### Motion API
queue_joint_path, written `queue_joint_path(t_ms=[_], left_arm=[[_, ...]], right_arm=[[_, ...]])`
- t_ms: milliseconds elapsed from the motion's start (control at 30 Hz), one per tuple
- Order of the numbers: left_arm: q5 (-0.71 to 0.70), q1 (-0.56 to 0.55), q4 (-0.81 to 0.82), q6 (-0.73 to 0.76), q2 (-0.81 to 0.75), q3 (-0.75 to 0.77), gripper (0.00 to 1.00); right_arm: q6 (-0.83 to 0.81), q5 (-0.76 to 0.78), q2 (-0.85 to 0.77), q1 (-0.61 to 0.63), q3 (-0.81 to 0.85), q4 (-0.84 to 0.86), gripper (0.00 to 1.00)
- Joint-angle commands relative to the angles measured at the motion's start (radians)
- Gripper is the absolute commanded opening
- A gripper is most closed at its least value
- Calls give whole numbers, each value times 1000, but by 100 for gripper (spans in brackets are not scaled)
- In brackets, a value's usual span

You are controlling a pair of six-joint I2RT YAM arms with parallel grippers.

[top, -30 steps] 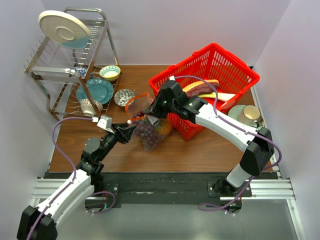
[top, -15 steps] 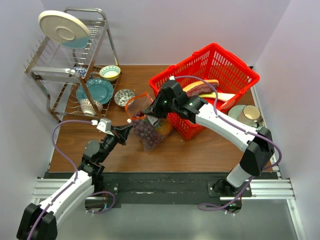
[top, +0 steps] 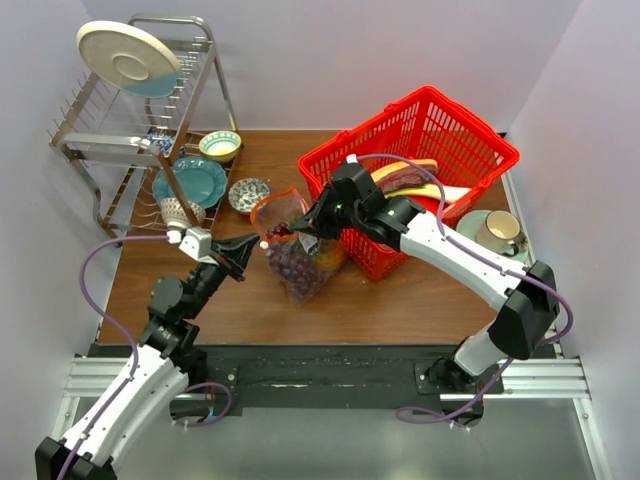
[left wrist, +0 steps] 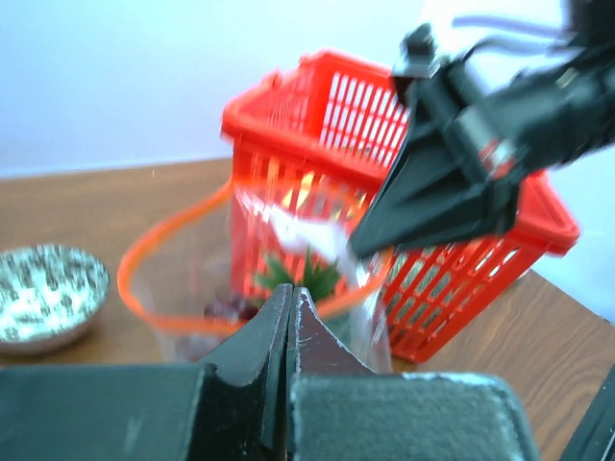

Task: Place the food in the zip-top bag and seal the zipper
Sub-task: Zip the zipper food storage bag at the center of the board.

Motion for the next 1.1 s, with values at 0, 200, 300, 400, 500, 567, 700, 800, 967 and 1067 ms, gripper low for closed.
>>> queue_joint_path(t_ms=[0,200,300,400,500,567,700,800,967,1067], left_arm=[[43,-1,-126,91,28,116,0],[43,-1,-140,64,32,87,61],[37,-1,-105,33,17,35,65],[22,-1,-72,-2,25,-3,63],[26,-1,-1,-45,54,-37,59],[29,-1,42,-67,86,-59,59],[23,-2,116,-84,134,-74,57],[20,-2,136,-85,140,-86,57],[17,-2,153,-85,106,-108,51],[13,-2,162,-84,111,-112,48]], right_arm=[[-3,-49,-43,-5,-16,68,0],[3,-54,-36,-7,-5,68,0],[1,-46,-38,-5,1,61,0],[1,-43,-36,-7,6,61,0],[1,-44,-33,-5,10,56,0],[1,-43,-32,-7,10,56,0],[12,-44,-27,-7,15,62,0],[26,-61,-18,-7,29,76,0],[43,-93,3,-7,58,96,0],[46,-96,10,-7,66,102,0]])
